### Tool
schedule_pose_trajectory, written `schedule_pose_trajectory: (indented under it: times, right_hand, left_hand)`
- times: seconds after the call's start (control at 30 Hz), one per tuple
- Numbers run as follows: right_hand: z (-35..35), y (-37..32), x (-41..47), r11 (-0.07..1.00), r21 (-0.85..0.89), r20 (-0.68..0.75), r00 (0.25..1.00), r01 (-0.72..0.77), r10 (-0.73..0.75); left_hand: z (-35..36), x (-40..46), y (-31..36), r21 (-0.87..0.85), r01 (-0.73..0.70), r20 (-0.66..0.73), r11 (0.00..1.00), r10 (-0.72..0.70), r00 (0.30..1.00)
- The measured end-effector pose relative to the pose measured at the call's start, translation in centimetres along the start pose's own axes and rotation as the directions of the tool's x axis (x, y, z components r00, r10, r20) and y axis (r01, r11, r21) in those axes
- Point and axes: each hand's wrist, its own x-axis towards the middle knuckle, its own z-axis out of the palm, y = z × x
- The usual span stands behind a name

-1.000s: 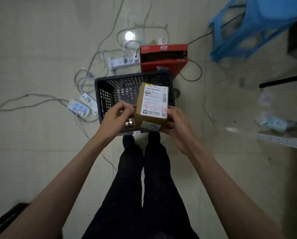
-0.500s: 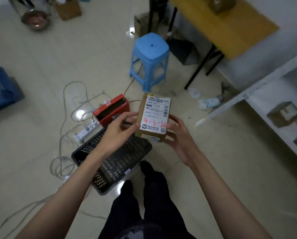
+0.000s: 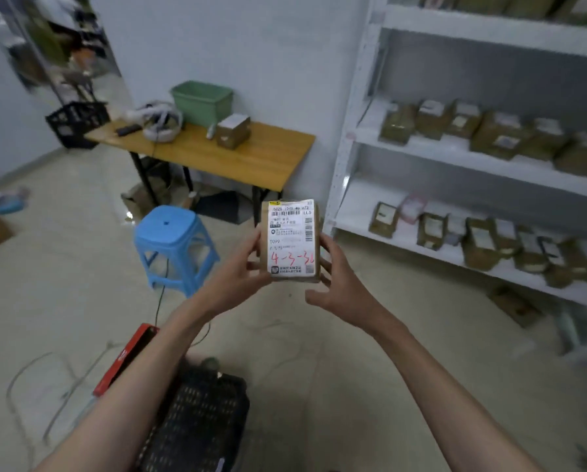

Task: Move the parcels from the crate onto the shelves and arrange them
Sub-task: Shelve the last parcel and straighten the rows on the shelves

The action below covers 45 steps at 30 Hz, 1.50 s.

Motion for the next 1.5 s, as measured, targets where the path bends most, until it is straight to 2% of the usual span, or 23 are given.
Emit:
schedule_pose_trajectory:
  times: [0.13,0.33,0.63,1.03,1.27,1.5]
  right_hand:
    - [-5.7,-0.4,-1.4,0.986,-0.154,-0.109,0.991,0.063,-0.08]
    - [-14.0,-0.9,-5.6,0.992,-0.103,-0.251,0.963,0.077,-0.1]
    - [-25.3,-2.1,-10.1,0.98,-0.183,-0.427,0.891,0.082,-0.154]
    - [-35.9,-4.8,-12.2,0.967,-0.197,-0.497,0.834,0.159,-0.239]
    - [-38.2,-4.5,-10.6,0.964,-0.201,-0.498,0.83,0.173,-0.252]
    - [-37.8,-5.0,-5.1,0.963,-0.212,-0.487,0.836,0.169,-0.253]
  left_hand:
    - [3.2,3.4,4.5,0.011,-0.042,0.104,0.999,0.041,0.994]
    - [9.1,7.5,9.8,0.051,-0.188,0.193,0.981,0.175,0.965]
    - [16.0,13.2,18.1,0.136,-0.328,0.322,0.935,0.271,0.907]
    - [20.4,18.7,27.0,0.205,-0.514,0.303,0.833,0.446,0.842]
    - [21.1,20.6,27.7,0.225,-0.512,0.278,0.829,0.449,0.849]
    - [18.3,24.0,26.3,0.233,-0.467,0.219,0.853,0.422,0.88]
